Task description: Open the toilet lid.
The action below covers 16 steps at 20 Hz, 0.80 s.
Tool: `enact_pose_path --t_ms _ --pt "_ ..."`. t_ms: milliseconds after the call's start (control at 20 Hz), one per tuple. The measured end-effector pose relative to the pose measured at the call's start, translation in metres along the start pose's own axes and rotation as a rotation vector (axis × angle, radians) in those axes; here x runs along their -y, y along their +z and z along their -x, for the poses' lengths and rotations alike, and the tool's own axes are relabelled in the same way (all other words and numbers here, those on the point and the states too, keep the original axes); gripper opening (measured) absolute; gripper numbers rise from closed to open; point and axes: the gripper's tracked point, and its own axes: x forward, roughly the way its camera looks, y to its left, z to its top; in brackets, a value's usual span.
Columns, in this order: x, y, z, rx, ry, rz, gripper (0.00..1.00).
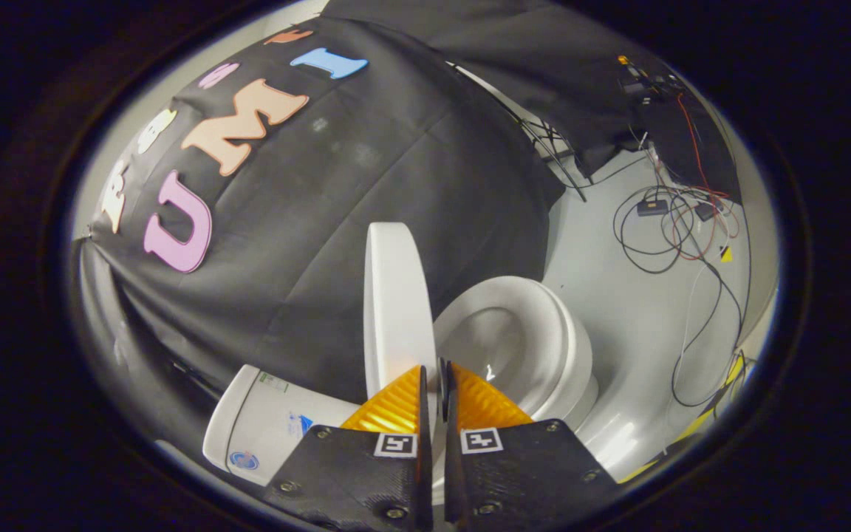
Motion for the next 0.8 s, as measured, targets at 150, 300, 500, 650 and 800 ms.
enact_pose_path --t_ms 150,300,500,650,800 --pt "-0.012 0.001 0.006 0.012 0.007 0.017 0.07" --pt "-0.026 -0.001 0.010 0.017 0.013 0.050 0.07" --pt "-0.039 -0.003 0.017 0.035 0.021 0.070 0.07" --pt "-0.050 -0.005 0.022 0.046 0.032 0.108 0.07" --pt "-0.065 -0.007 0.029 0.053 0.035 0.165 0.07"
